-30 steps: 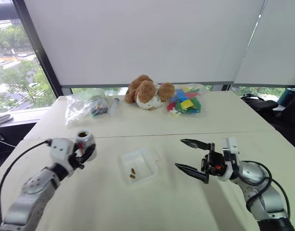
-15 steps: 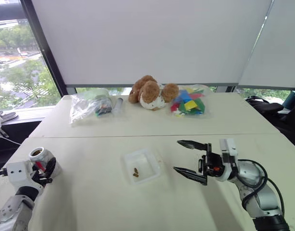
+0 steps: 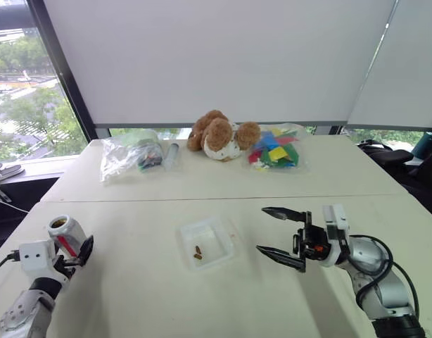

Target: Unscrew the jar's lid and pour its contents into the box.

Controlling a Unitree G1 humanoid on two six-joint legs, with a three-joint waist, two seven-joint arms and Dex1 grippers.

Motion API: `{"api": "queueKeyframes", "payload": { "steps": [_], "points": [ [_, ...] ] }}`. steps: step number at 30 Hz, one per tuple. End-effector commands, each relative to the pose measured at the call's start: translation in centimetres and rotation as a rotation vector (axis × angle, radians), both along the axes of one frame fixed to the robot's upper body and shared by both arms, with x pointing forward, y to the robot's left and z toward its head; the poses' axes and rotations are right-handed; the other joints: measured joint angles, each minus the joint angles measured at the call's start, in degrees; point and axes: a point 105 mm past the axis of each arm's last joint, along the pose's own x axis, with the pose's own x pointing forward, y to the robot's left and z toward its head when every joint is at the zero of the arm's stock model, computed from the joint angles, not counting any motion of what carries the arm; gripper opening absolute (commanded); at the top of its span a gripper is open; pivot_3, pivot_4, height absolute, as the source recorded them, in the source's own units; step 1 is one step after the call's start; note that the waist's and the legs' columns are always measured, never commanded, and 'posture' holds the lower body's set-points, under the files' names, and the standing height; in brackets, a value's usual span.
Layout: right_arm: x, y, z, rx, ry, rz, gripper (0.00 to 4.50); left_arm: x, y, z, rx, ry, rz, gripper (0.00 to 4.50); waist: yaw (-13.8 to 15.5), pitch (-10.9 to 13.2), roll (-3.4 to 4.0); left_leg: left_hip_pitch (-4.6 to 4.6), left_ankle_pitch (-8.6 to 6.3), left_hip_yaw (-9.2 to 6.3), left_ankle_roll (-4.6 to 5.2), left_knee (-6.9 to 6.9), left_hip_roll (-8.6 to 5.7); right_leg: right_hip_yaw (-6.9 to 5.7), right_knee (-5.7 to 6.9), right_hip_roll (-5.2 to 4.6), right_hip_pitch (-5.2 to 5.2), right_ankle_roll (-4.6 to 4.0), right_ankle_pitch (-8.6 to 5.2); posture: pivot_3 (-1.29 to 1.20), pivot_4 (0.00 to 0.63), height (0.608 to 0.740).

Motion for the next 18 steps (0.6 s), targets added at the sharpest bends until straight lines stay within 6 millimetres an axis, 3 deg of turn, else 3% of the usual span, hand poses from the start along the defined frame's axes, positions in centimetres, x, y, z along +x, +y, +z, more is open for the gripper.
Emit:
{"api": "queueKeyframes", "payload": {
  "steps": [1, 8, 11, 18],
  "points": [
    [-0.7, -1.2, 0.9, -0.009, -0.031, -0.041, 4.5, -1.1, 1.1, 1.4, 0.073, -0.013, -0.002, 4.44, 0.03, 0.0, 0.0, 0.0, 0.0, 0.0, 0.0, -0.01, 0.0, 0.0, 0.0, 0.0, -0.01, 0.0, 0.0, 0.0, 0.15, 0.74],
    [-2.2, -5.5, 0.3, -0.122, -0.001, -0.16, 4.5, -4.4, 1.5, 2.1, 0.29, 0.102, -0.203, 4.44, 0.07, 0.01, 0.0, -0.03, -0.01, 0.01, -0.01, -0.03, 0.05, 0.0, -0.1, -0.01, 0.0, -0.24, -0.14, 0.0, 0.15, 0.74],
    [-3.5, -9.3, 0.4, -0.259, 0.042, -0.212, 4.5, -7.4, -0.8, 3.5, 0.521, 0.206, -0.504, 4.44, 0.04, 0.01, 0.0, -0.11, -0.03, 0.04, -0.01, -0.07, 0.09, -0.01, -0.28, -0.02, 0.0, -0.41, -0.25, 0.0, 0.15, 0.74],
    [-4.5, -11.9, 0.3, -0.374, 0.05, -0.222, 4.5, -10.1, -2.3, 4.8, 0.595, 0.268, -0.663, 4.44, 0.02, -0.04, 0.1, -0.11, -0.22, 0.2, -0.1, -0.17, 0.48, 0.0, -0.84, 0.0, 0.2, -0.42, -0.27, 0.0, 0.15, 0.74]
  ]
}}
